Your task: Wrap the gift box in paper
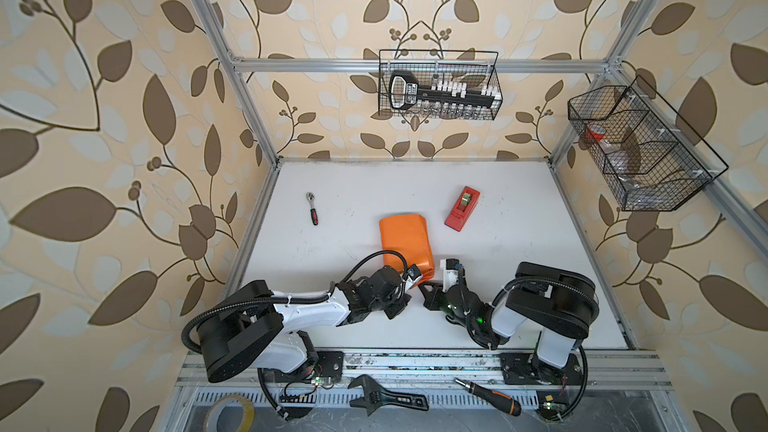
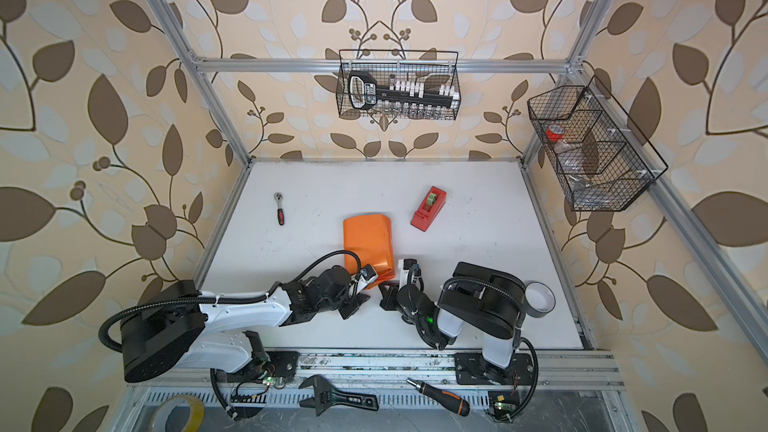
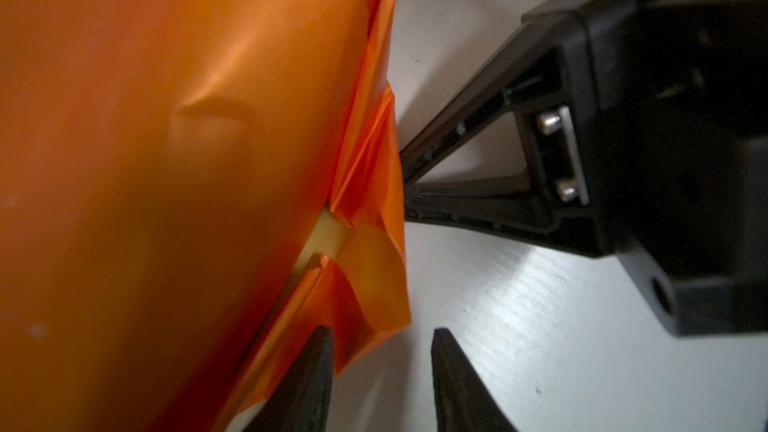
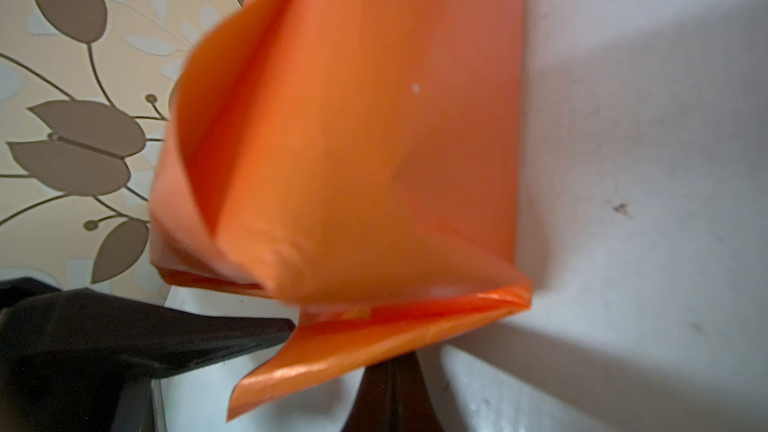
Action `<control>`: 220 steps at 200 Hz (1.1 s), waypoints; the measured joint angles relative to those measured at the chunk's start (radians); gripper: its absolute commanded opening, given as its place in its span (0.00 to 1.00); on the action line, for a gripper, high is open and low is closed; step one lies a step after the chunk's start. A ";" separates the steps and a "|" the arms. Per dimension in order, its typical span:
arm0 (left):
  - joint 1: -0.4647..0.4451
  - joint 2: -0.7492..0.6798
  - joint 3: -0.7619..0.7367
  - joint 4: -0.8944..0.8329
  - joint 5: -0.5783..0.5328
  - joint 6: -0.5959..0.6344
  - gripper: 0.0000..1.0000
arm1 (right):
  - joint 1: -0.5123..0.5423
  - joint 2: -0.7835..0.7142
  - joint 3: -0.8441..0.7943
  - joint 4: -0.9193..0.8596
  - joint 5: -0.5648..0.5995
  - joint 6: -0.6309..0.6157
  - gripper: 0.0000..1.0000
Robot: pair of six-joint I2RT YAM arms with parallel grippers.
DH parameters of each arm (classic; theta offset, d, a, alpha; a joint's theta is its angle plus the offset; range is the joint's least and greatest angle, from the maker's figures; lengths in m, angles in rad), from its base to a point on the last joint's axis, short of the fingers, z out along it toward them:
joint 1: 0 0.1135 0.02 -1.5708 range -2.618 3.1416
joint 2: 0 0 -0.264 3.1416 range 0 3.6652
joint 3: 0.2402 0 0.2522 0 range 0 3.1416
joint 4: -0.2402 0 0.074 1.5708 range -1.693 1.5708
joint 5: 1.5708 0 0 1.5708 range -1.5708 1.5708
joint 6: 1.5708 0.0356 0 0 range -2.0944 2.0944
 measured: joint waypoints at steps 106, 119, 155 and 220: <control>0.000 0.024 0.001 0.052 -0.024 0.040 0.16 | 0.001 0.001 -0.002 0.005 0.003 0.003 0.03; 0.000 0.026 0.001 0.052 -0.024 0.043 0.14 | 0.002 0.001 -0.003 0.005 0.004 0.003 0.03; 0.000 0.030 0.013 0.051 -0.024 0.046 0.05 | 0.002 -0.004 -0.007 0.001 0.009 0.003 0.03; 0.000 0.032 0.033 0.032 -0.026 0.051 0.00 | 0.002 -0.149 -0.072 -0.100 0.010 -0.014 0.18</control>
